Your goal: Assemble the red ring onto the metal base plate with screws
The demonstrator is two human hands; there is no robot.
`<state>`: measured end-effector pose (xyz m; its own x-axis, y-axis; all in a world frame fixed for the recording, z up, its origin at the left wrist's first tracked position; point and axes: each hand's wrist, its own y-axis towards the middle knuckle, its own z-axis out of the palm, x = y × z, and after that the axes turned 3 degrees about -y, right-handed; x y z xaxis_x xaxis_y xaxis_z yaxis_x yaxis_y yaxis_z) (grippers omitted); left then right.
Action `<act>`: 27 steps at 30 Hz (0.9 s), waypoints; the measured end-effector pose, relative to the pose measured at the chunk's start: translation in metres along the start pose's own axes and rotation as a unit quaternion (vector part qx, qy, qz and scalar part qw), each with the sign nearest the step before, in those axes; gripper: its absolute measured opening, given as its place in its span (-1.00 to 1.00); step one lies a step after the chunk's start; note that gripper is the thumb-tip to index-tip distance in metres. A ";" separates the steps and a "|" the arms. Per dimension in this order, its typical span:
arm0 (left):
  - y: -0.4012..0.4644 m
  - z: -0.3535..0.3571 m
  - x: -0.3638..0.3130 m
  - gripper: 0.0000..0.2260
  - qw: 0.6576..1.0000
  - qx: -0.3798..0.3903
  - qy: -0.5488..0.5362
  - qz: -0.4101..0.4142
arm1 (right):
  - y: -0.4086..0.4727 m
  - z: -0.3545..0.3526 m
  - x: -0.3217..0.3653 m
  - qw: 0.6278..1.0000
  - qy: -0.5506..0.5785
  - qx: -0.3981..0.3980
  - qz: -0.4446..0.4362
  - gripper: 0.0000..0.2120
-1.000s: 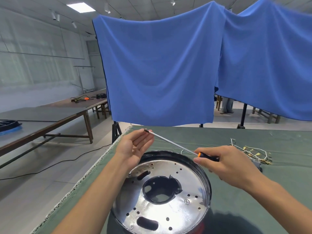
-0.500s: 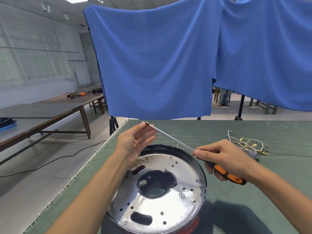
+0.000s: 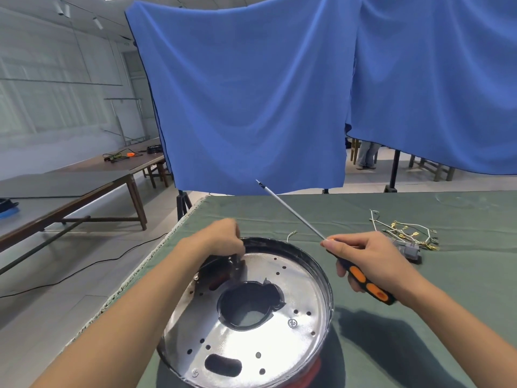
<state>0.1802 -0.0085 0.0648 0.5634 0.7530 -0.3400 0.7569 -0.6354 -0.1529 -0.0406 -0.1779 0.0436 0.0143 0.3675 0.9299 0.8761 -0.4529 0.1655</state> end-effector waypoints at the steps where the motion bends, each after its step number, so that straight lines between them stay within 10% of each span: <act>1: 0.004 -0.001 0.000 -0.79 0.999 0.037 0.002 -0.015 | 0.000 0.002 -0.001 1.000 0.003 0.001 0.001 -0.85; 12: 0.005 -0.016 0.014 -0.77 0.947 0.214 -0.218 -0.097 | 0.003 0.002 0.000 1.000 -0.006 -0.015 0.001 -0.84; 27: -0.058 -0.037 0.050 -0.77 0.764 -0.037 -0.644 -0.005 | -0.008 -0.007 0.086 0.991 0.006 -0.079 -0.110 -0.80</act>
<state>0.1762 0.0723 0.0908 -0.2000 -0.0666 -0.9775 0.8022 -0.5840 -0.1243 -0.0501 -0.1482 0.1249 -0.1750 0.4618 0.8696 0.7715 -0.4845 0.4125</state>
